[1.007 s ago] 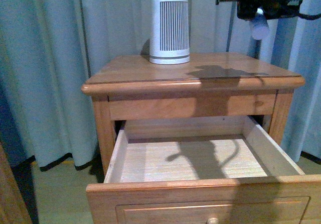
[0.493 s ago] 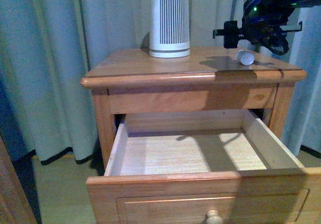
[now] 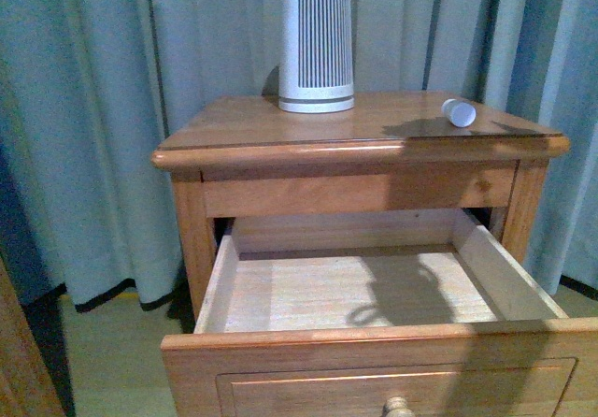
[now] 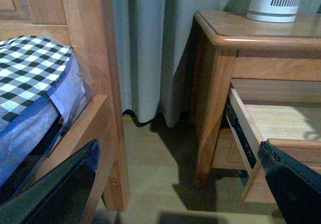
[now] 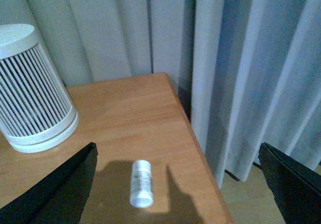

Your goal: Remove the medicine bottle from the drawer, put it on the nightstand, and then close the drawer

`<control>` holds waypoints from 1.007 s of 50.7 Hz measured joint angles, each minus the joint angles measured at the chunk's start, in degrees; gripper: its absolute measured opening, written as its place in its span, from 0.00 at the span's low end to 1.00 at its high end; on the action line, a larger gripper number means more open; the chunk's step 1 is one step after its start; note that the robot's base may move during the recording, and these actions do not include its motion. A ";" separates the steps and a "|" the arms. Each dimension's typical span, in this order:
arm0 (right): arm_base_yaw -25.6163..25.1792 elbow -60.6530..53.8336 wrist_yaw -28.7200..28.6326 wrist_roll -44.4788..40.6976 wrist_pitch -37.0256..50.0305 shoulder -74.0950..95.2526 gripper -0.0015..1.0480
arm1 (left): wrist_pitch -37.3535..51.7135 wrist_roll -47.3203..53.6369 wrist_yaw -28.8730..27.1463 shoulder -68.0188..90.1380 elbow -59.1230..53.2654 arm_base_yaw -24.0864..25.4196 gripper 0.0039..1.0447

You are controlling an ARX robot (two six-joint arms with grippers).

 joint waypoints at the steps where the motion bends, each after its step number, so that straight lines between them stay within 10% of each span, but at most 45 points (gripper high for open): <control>1: -0.20 -2.34 -0.31 0.07 0.31 -2.12 0.93 | 0.00 0.00 0.00 0.00 0.00 0.00 0.94; 20: 3.87 -49.66 -5.46 5.51 -3.78 -37.83 0.93 | -0.02 0.00 0.00 0.00 0.00 0.00 0.94; 29: 7.43 -67.45 -5.27 7.58 13.66 -31.39 0.93 | 0.00 0.00 0.00 0.00 0.00 0.00 0.94; 39: 8.55 -65.42 -4.20 7.23 41.40 -2.64 0.93 | 0.00 0.00 -0.02 0.00 0.00 0.00 0.94; 51: 8.50 -51.56 -3.34 6.43 44.48 14.47 0.93 | 0.00 0.00 0.00 0.00 0.00 0.00 0.94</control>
